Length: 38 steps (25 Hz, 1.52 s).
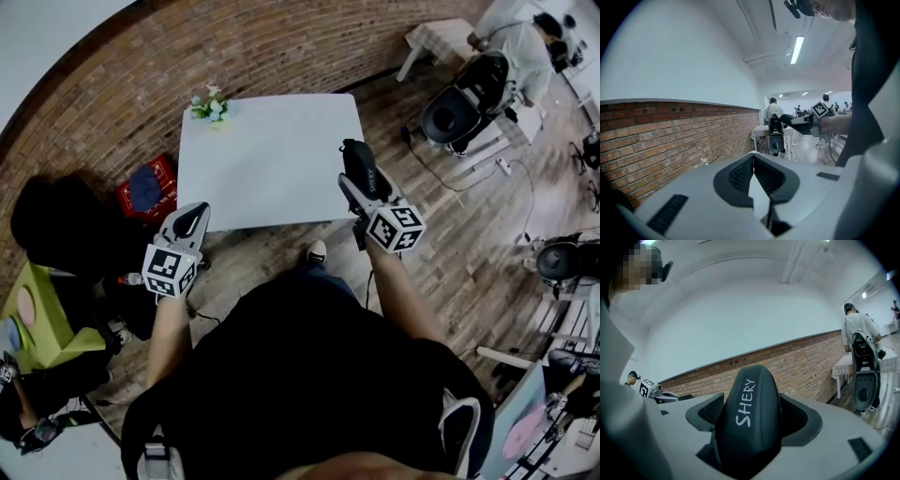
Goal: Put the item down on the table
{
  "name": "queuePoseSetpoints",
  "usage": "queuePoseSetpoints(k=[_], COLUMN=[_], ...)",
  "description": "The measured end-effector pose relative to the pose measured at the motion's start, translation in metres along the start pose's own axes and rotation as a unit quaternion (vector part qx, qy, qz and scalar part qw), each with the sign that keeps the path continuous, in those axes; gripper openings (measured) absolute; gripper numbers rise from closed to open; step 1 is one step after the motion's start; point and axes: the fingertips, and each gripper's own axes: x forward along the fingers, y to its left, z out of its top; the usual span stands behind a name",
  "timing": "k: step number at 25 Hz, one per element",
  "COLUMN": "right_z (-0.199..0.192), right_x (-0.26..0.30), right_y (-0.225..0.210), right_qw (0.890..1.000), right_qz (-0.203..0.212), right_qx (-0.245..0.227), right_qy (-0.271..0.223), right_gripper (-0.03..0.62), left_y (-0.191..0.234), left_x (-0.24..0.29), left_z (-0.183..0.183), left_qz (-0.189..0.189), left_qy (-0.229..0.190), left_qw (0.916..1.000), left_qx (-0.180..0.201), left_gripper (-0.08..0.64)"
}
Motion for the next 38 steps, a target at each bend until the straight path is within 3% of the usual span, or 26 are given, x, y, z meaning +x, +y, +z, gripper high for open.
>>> queuePoseSetpoints(k=[38], right_z=[0.004], right_x=[0.06], right_y=[-0.091], right_qw=[0.999], right_qz=[0.015], right_qx=[0.01], right_qy=[0.03], right_gripper=[0.38], left_y=[0.012], left_x=[0.104], left_z=[0.008], left_qz=[0.002], left_qy=[0.022], left_qw=[0.9997], left_qx=[-0.013], left_gripper=[0.011])
